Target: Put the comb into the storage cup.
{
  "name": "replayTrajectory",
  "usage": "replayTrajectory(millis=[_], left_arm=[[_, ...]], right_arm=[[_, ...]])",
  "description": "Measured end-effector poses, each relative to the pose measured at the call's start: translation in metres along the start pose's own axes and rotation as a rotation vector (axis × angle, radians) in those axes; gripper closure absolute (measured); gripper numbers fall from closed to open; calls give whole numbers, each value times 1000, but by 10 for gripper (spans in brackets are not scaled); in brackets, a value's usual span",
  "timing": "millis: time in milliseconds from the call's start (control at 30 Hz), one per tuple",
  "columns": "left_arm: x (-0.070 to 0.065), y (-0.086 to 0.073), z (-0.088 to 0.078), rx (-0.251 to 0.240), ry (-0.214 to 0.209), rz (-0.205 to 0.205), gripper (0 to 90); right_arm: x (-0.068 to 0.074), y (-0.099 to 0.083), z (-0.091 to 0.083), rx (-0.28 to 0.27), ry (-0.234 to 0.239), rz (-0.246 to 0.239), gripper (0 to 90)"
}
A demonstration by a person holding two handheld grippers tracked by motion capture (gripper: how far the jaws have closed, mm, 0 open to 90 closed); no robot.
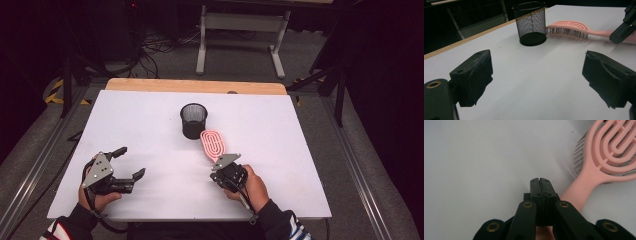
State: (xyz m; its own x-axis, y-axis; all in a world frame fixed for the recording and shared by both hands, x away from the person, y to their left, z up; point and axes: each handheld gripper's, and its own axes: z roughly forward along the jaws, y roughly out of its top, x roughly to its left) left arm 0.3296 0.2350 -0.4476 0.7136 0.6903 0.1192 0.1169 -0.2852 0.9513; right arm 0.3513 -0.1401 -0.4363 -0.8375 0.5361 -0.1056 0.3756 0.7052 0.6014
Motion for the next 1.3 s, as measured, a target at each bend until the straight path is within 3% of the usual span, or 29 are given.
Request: replayTrajectory(millis=[900, 1300], left_arm=[[0, 0, 0, 1, -2, 8, 105], [0, 0, -1, -2, -5, 6, 105]], right_arm=[[-12, -20, -17, 0, -41, 49, 900], [-10, -16, -27, -58, -15, 40, 858]])
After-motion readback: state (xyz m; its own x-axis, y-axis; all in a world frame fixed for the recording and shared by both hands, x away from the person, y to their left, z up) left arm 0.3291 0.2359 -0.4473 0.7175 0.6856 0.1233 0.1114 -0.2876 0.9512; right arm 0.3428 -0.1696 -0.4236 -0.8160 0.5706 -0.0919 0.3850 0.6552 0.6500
